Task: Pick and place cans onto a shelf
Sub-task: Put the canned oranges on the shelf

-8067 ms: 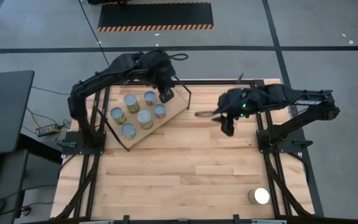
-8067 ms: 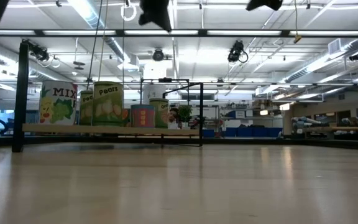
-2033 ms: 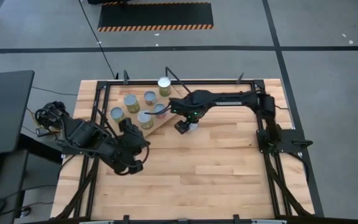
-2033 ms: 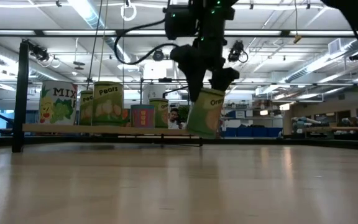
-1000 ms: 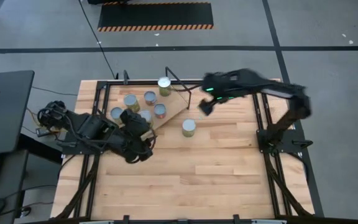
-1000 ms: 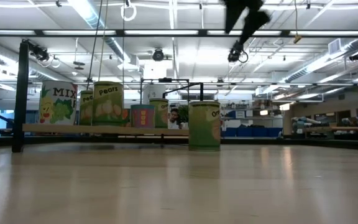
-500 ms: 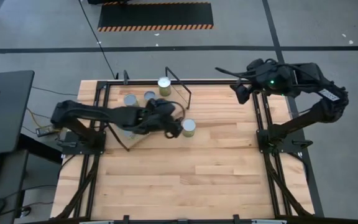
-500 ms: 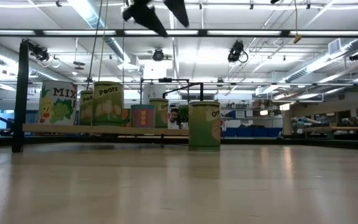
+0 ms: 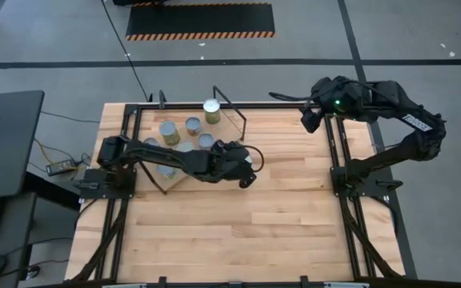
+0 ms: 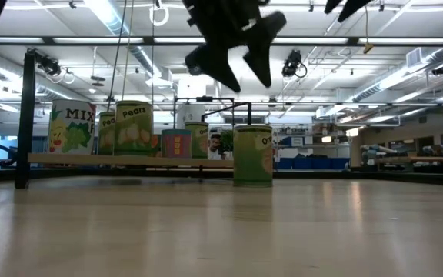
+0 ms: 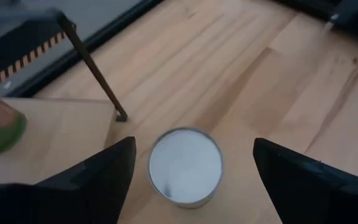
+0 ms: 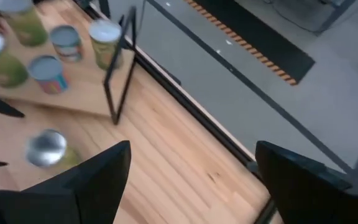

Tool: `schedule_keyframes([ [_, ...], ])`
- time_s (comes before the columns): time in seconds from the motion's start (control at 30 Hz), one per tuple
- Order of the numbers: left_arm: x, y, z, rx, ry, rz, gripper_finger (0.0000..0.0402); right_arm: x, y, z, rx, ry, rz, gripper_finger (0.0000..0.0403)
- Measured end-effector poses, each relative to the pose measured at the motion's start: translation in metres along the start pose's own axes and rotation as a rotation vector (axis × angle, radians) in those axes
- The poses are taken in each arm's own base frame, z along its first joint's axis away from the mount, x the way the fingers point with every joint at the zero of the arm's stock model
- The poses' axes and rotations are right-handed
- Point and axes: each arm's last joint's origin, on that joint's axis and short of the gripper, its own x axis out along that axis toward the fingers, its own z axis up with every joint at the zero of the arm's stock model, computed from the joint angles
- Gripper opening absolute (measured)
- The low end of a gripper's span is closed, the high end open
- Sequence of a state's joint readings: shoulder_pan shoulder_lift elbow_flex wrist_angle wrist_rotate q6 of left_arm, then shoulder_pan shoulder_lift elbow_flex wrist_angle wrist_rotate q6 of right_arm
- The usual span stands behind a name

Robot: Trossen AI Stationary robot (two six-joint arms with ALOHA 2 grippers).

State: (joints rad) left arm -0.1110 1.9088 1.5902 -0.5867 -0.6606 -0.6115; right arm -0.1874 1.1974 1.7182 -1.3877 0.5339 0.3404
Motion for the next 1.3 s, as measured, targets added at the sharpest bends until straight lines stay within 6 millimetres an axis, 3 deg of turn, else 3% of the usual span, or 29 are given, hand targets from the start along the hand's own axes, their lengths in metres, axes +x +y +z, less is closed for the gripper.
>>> schedule_keyframes([
  [0.17,0.013,0.002,-0.004,-0.051,0.034,0.012,0.0341,0.018,0.001,-0.011,-0.018,0.062,-0.041,0.0352],
  [0.47,0.037,0.031,0.011,-0.149,0.101,0.013,0.038,0.046,0.007,-0.024,-0.013,0.117,-0.013,0.0352],
  [0.73,0.046,0.025,0.007,-0.203,0.127,-0.047,0.0389,0.051,0.008,-0.02,0.027,0.089,0.009,0.0352],
  [1.03,0.048,0.022,0.017,-0.202,0.07,-0.116,0.0389,0.055,0.003,-0.015,0.054,0.066,0.018,0.0352],
  [1.17,0.046,0.019,0.016,-0.223,0.051,-0.097,0.0372,0.055,0.002,-0.015,0.054,0.066,0.016,0.0352],
  [1.3,0.042,0.013,0.016,-0.236,0.025,-0.113,0.0319,0.055,0.003,-0.015,0.054,0.074,0.042,0.0352],
])
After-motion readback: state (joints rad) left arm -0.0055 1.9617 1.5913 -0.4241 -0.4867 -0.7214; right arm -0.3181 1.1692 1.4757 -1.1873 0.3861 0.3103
